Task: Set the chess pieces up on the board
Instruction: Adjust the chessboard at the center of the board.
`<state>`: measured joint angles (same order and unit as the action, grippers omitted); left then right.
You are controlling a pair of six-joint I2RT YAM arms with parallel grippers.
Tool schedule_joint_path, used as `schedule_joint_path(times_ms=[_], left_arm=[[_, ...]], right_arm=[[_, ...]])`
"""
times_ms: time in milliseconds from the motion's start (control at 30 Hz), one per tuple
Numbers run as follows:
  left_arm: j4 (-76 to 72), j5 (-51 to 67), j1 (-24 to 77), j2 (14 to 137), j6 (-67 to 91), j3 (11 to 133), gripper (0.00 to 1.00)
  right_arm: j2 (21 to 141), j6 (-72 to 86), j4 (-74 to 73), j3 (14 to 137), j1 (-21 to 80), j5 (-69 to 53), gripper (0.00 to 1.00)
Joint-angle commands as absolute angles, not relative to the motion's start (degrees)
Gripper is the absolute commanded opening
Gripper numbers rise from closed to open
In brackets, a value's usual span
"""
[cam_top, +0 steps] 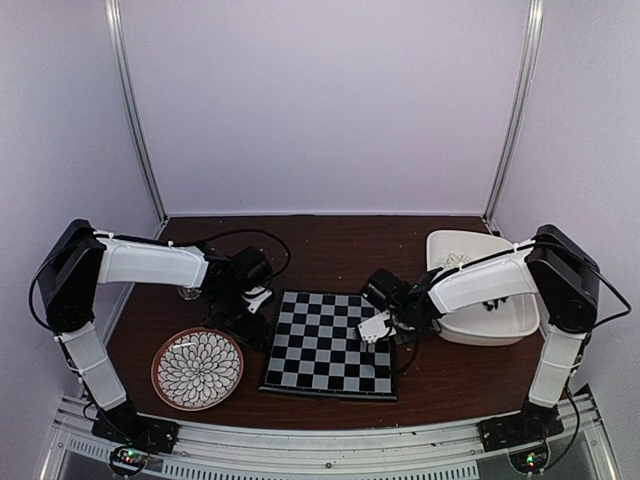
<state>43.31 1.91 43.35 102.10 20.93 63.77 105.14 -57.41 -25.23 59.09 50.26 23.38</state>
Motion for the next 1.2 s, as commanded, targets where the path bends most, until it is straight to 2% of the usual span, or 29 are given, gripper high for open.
schedule_joint_path(times_ms=[0, 300, 467, 567, 700, 900, 1000, 1167], left_arm=[[42.98, 4.42, 44.38, 98.41, 20.9, 63.02, 0.84], [43.53, 4.24, 44.38, 98.45, 19.65, 64.27, 0.84], [45.4, 1.89, 44.38, 96.27, 18.76, 66.39, 0.84], [45.58, 0.94, 44.36, 94.54, 17.55, 69.37, 0.84], [43.7, -1.96, 44.36, 93.52, 16.89, 73.42, 0.84], [36.02, -1.84, 44.38, 93.63, 17.36, 75.75, 0.83], [32.85, -1.16, 44.38, 94.26, 18.0, 76.23, 0.83], [31.49, 0.0, 44.32, 96.19, 18.75, 77.38, 0.83]], right_arm=[[106.44, -58.87, -19.42, 61.92, 48.56, 21.31, 0.0], [105.21, -57.92, -17.88, 65.25, 45.96, 19.37, 0.0], [98.31, -54.47, -20.3, 65.15, 43.46, 16.31, 0.0], [91.58, -50.01, -26.19, 67.0, 40.41, 9.68, 0.01], [86.17, -42.72, -36.28, 72.77, 32.6, 0.69, 0.1], [80.17, -35.96, -41.75, 71.52, 16.03, -8.83, 0.27], [79.84, -32.89, -43.52, 70.93, 6.63, -13.1, 0.36], [84.1, -29.7, -51.16, 71.66, -4.32, -17.94, 0.43]])
